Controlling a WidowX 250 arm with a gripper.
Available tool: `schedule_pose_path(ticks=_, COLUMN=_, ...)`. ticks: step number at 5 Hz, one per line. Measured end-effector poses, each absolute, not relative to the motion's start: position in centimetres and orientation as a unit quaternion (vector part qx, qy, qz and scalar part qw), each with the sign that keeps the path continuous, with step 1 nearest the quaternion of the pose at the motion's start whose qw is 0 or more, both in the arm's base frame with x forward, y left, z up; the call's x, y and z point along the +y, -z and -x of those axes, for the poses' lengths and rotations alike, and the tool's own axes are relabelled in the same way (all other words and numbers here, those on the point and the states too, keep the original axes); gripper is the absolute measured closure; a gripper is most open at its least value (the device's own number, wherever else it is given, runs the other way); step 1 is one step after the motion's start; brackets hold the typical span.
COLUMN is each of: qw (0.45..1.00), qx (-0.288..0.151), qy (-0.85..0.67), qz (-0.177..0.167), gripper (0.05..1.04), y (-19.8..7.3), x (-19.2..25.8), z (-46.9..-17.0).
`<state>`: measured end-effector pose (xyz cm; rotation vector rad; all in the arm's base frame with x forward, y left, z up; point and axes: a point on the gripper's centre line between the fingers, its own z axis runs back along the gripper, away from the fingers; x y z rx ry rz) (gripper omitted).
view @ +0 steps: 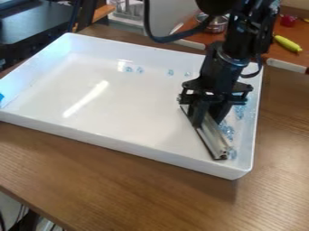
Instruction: Sweep into pile
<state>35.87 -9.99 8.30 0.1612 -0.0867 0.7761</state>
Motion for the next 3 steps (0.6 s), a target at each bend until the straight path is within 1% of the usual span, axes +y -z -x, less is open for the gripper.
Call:
schedule_pose_path(ticks=1, qw=0.921, qx=-0.047, qy=-0.379, qz=-0.075, gripper=0.712, y=-8.35, x=-10.33, z=-36.90)
schedule_pose_path(ticks=2, qw=0.942, qx=-0.087, qy=-0.320, qz=-0.059, gripper=0.712, y=-8.67, x=-10.23, z=-37.81)
schedule_pose_path(ticks=3, qw=0.963, qx=-0.126, qy=-0.237, qz=-0.018, gripper=0.712, y=-9.18, x=-9.69, z=-37.54)
